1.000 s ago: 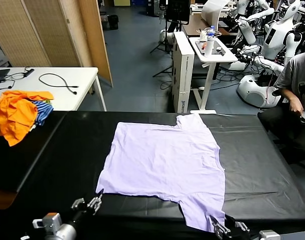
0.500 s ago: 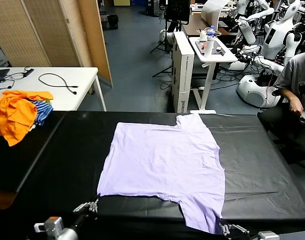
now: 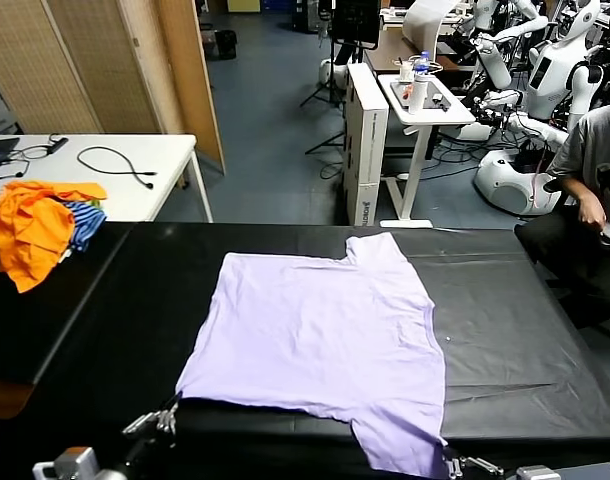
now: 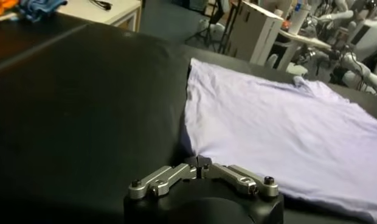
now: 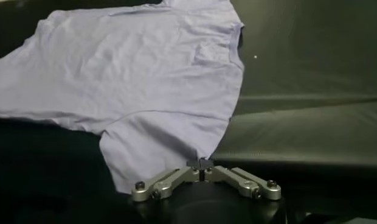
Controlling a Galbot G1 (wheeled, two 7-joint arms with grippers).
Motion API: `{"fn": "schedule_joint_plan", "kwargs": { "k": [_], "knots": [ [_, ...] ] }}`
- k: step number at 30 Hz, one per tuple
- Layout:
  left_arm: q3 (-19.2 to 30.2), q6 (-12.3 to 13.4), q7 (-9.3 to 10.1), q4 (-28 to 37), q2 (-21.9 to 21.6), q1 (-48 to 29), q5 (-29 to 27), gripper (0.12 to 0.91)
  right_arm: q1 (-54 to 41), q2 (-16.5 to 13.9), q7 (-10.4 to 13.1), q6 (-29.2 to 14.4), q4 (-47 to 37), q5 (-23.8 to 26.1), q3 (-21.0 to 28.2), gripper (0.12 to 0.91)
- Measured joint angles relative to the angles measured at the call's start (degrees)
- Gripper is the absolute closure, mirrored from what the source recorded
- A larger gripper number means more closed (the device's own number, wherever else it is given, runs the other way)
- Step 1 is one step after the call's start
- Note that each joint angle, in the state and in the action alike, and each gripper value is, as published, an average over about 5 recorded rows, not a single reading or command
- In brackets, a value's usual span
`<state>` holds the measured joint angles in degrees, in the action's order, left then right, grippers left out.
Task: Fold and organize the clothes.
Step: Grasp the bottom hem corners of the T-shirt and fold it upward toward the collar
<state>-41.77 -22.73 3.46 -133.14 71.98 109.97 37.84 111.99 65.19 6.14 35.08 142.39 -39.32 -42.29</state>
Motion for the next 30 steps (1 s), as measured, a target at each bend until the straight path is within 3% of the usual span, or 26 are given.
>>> {"fn": "schedule_joint_plan", "kwargs": {
  "k": [5, 12, 30],
  "knots": [
    [1.0, 0.8, -0.94, 2.2, 1.3, -3.9, 1.8, 0.883, -6.7, -3.8, 0.3, -2.6, -3.5, -1.9, 1.2, 0.886],
    [2.9, 1.2, -0.62, 6.2, 1.8, -11.3, 1.0, 0.883, -16.7, -7.4, 1.8, -3.0, -10.4, -1.7, 4.9, 0.886],
    [7.2, 1.9, -0.38, 15.6, -3.6, -23.8, -3.1, 0.883, -36.3, -8.3, 3.2, -2.9, -25.0, 0.3, 16.4, 0.886]
  ]
}}
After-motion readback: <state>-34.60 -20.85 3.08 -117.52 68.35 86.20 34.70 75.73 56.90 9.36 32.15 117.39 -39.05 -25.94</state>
